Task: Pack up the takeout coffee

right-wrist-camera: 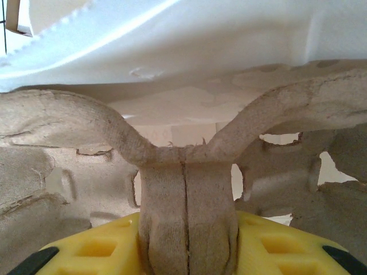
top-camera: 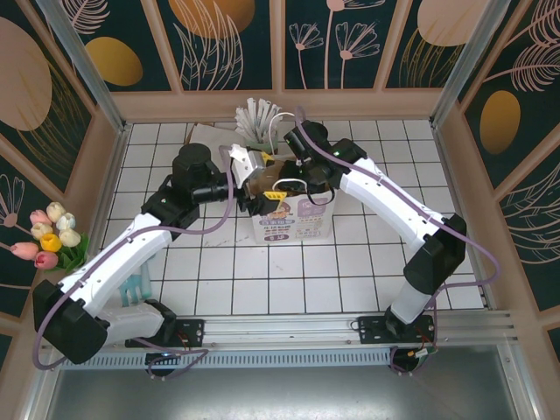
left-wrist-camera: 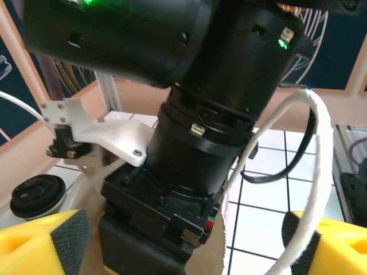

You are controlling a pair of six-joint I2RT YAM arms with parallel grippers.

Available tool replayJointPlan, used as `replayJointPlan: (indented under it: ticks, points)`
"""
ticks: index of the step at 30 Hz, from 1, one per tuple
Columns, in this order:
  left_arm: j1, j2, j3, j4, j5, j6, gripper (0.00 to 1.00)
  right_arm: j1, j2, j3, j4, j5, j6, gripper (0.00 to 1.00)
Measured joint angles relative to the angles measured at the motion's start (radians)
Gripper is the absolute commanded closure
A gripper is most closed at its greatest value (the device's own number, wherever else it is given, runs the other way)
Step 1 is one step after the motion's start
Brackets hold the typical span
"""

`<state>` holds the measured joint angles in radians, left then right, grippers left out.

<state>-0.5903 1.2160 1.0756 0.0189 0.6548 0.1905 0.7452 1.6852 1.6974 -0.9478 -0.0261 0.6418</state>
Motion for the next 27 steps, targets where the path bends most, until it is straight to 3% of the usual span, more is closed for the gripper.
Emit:
replayJointPlan:
  ticks: [1, 2, 5, 10, 16, 27]
  points:
    - [0.000, -0.004, 0.000, 0.004, 0.006, -0.002, 0.60, 0.000, 0.000, 0.000, 0.000, 0.000, 0.000, 0.61]
    - [0.000, -0.006, 0.000, 0.009, 0.023, -0.001, 0.76, 0.001, 0.000, 0.000, 0.000, 0.000, 0.000, 0.61]
    - [0.000, 0.010, 0.019, 0.010, 0.129, -0.010, 1.00, 0.002, 0.000, 0.000, 0.000, 0.002, 0.000, 0.61]
    - [-0.005, 0.029, 0.053, -0.027, 0.258, 0.012, 1.00, 0.003, 0.000, 0.000, -0.004, 0.008, 0.001, 0.61]
    - [-0.005, -0.067, 0.019, -0.103, 0.386, 0.127, 1.00, 0.003, 0.015, 0.002, -0.016, 0.010, 0.001, 0.61]
    - [-0.008, 0.033, 0.040, -0.147, 0.468, 0.163, 0.96, 0.016, 0.065, 0.010, -0.069, 0.006, 0.001, 0.61]
